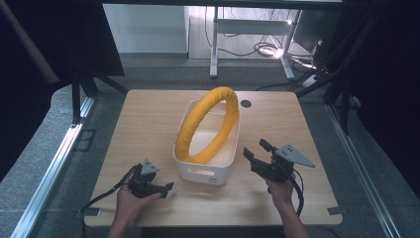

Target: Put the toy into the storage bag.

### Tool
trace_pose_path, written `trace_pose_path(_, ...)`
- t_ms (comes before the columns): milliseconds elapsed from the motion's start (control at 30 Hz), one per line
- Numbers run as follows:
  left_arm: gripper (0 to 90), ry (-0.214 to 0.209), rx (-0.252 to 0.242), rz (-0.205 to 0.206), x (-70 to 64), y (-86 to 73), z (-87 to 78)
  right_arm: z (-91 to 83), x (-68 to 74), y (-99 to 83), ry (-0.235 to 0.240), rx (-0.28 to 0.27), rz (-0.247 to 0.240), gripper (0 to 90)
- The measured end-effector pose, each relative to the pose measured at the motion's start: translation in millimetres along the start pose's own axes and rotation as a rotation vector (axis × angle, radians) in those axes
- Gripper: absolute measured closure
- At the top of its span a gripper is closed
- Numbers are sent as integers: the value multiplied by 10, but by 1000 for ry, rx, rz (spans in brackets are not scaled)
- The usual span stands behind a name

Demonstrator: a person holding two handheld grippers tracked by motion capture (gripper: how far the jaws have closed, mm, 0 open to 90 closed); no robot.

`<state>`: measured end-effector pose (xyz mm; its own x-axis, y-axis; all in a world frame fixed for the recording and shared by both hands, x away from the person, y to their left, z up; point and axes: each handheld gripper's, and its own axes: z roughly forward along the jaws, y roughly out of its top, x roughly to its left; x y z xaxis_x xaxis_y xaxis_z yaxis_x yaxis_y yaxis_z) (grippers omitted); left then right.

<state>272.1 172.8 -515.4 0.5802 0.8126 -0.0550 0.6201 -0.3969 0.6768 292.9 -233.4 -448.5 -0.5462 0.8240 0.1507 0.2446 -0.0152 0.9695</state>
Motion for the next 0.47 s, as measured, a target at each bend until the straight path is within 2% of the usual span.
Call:
trace_pose_path(33,132,0,0,0,0,0,0,0,0,0,0,0,0,276)
trace_pose_path(67,132,-1,5,5,2,0,0,-1,-89,-41,-7,31,-21,277)
trace_pose_path(100,132,-3,6,9,2,-1,3,-3,-112,-55,-13,35,-23,278)
trace_pose_path(167,132,0,6,6,-1,-2,2,-4,-135,-69,-16,37,-21,279)
trace_pose_path(233,132,0,6,8,3,-1,4,13,-199,-112,-17,55,5,279)
trace_pose_path(467,132,-1,8,13,0,-3,7,29,-181,-105,-13,42,6,283)
